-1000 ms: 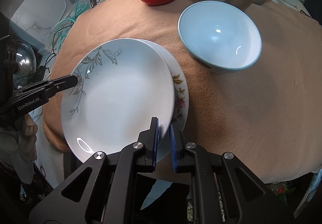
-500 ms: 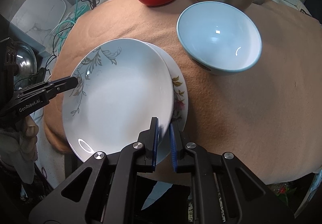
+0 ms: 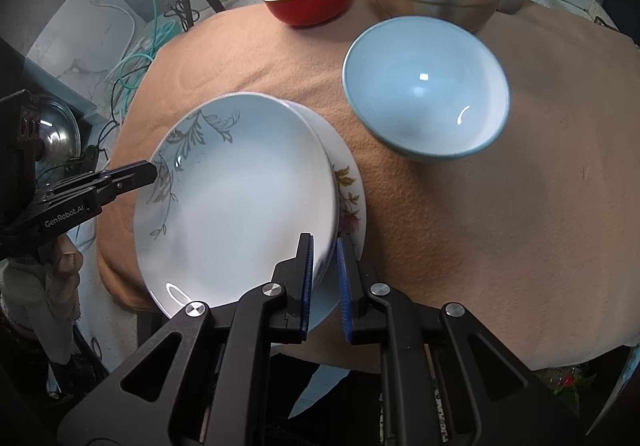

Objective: Organize plates and bowls

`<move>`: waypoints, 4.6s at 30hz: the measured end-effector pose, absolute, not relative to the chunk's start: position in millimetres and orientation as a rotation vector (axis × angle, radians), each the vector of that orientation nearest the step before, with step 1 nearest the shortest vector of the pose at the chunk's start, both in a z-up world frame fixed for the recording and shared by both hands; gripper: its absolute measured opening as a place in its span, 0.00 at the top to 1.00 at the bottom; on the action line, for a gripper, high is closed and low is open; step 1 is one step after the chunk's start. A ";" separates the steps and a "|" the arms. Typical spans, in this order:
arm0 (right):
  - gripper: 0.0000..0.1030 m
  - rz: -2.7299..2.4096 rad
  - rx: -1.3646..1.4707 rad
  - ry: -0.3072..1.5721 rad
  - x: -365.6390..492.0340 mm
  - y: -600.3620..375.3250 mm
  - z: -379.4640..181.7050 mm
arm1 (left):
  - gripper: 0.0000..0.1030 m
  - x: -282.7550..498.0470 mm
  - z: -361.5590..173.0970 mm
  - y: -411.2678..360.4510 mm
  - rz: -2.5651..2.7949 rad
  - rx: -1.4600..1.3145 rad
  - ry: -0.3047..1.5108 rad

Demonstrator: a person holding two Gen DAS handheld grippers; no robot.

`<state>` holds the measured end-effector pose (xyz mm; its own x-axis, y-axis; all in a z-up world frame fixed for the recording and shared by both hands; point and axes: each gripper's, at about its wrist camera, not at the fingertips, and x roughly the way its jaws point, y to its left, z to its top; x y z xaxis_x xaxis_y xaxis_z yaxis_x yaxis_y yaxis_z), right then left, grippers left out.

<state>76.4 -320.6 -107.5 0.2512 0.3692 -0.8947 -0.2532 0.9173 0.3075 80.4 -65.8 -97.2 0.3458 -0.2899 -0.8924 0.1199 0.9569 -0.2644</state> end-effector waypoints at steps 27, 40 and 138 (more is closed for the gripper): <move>0.51 0.254 0.207 1.019 210.8 -444.7 -59.1 | 0.89 199.9 -55.8 -148.3 -0.382 -0.247 1.069; 0.48 0.277 0.272 1.072 280.9 -455.7 -81.8 | 0.84 263.9 -75.6 -175.9 -0.374 -0.352 1.137; 0.83 0.769 0.019 1.228 178.7 -153.0 -89.1 | 0.85 85.5 -76.3 59.4 0.006 -0.562 1.048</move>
